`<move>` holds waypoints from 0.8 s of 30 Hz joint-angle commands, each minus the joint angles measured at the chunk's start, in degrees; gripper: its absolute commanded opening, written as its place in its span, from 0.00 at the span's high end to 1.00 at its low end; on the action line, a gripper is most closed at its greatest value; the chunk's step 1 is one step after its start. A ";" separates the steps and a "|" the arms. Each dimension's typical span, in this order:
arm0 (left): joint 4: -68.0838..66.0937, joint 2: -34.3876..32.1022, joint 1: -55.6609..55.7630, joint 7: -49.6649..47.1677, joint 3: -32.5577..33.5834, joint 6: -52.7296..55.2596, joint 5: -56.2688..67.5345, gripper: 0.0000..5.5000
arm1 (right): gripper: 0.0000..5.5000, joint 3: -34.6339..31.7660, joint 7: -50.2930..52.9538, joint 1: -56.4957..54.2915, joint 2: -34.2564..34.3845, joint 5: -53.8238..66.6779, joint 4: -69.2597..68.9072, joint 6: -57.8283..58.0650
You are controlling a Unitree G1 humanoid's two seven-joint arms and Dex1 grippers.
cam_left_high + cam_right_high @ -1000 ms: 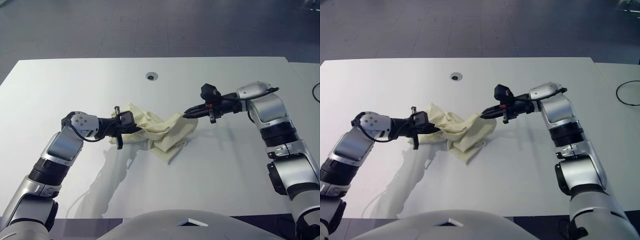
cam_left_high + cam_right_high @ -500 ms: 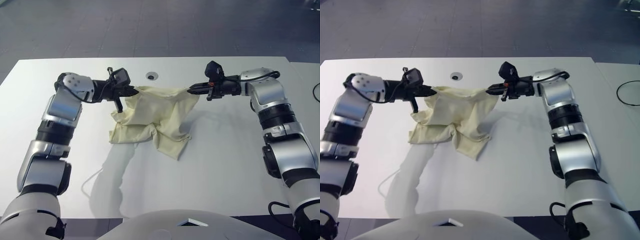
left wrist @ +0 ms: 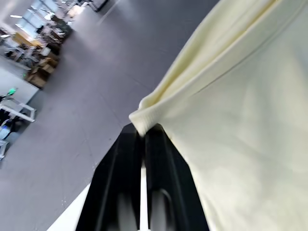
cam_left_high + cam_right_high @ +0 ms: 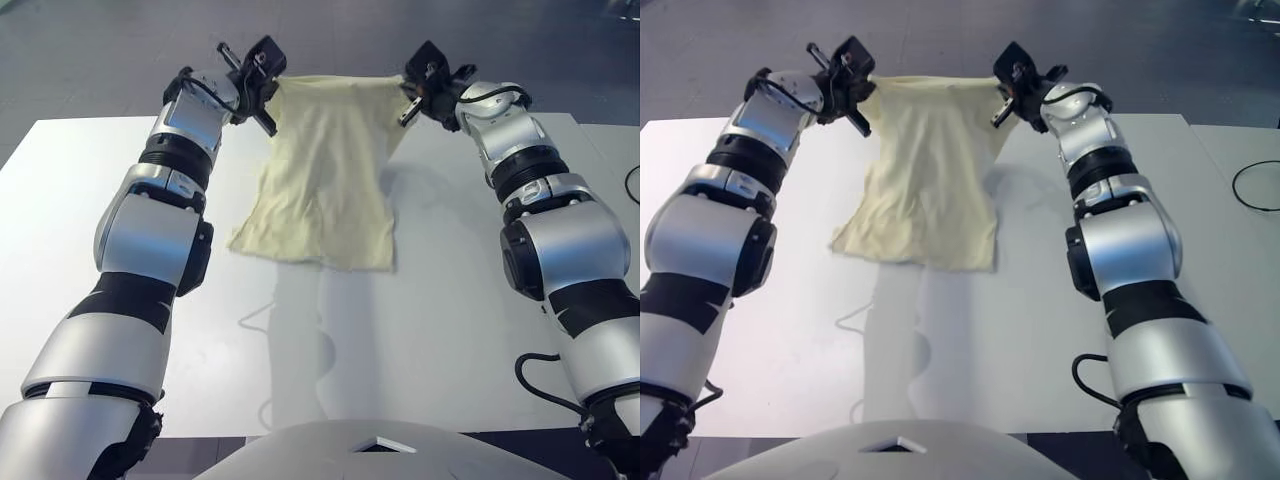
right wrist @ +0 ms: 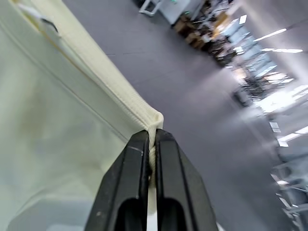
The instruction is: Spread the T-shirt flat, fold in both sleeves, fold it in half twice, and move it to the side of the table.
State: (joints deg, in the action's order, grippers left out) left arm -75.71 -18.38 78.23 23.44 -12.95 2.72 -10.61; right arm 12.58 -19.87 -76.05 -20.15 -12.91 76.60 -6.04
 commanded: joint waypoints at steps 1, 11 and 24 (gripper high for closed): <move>-1.70 -0.43 4.19 -8.64 3.21 -0.01 -0.90 1.00 | 1.00 0.17 9.39 -4.39 -0.92 -4.40 1.48 -0.72; -1.96 -1.50 10.63 -21.05 5.80 -5.39 -4.04 1.00 | 1.00 1.95 23.85 -9.91 -2.47 -13.14 1.83 -3.67; 4.85 -3.61 1.01 -10.40 4.21 -10.58 -5.91 1.00 | 1.00 -1.84 13.91 -2.64 -5.13 -10.24 -1.17 -13.89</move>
State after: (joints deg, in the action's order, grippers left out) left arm -73.42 -18.95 82.43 10.03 -8.63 -8.22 -16.71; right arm 12.14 -2.72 -80.86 -23.08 -25.15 76.55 -18.92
